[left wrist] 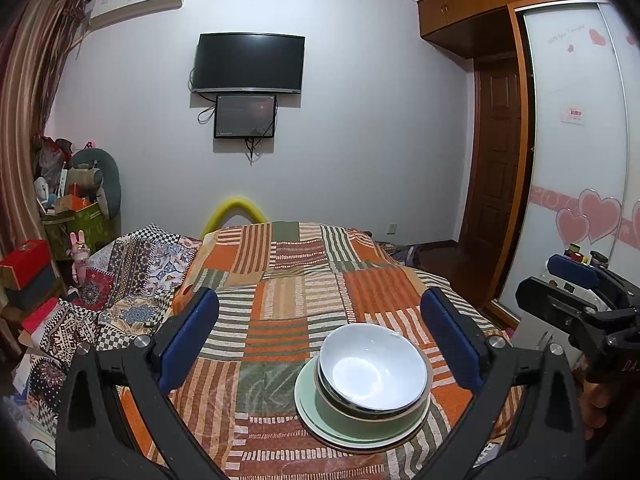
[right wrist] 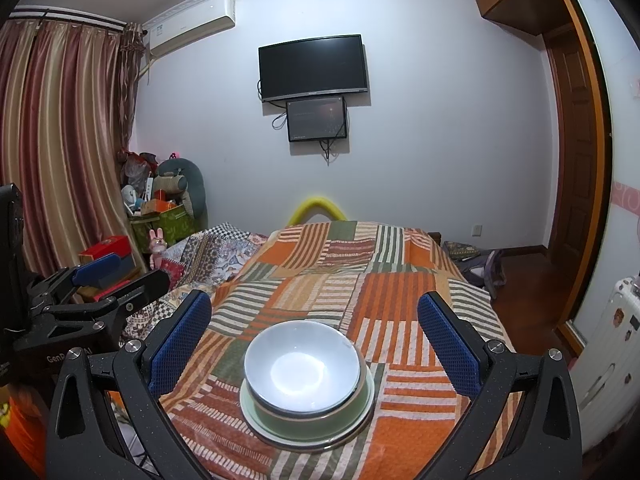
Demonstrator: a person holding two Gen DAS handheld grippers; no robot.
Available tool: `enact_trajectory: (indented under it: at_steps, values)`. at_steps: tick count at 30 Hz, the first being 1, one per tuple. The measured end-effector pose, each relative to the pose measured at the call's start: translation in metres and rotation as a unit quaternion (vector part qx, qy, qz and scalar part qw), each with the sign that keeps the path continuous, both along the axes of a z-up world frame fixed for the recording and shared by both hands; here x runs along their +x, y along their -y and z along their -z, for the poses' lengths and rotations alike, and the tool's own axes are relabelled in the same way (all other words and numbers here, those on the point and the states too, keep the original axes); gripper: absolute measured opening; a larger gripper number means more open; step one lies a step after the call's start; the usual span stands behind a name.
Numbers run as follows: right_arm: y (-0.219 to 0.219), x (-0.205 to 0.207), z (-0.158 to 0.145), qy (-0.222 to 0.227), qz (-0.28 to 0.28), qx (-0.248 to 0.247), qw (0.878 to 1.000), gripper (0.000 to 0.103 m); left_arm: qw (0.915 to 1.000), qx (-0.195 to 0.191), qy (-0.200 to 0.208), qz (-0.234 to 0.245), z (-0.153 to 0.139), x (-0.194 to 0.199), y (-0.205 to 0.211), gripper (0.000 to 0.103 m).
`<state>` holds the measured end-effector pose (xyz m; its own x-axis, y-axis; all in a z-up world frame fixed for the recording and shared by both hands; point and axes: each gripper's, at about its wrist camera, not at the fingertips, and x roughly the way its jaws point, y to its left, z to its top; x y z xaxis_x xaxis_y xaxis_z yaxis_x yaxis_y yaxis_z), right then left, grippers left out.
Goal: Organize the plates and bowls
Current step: 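Open both grippers and withdraw them from the stacked dishes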
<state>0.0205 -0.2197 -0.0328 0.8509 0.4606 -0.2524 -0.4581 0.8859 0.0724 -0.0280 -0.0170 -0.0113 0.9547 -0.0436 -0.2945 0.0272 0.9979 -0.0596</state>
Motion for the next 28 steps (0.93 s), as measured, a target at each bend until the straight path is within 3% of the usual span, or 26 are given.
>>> enact_trajectory:
  at_steps: [28]
  values:
    - [0.0006, 0.0044, 0.0026, -0.01, -0.001, -0.001, 1.0, 0.103, 0.9999, -0.009, -0.007, 0.002, 0.0004, 0.0069, -0.0007, 0.102]
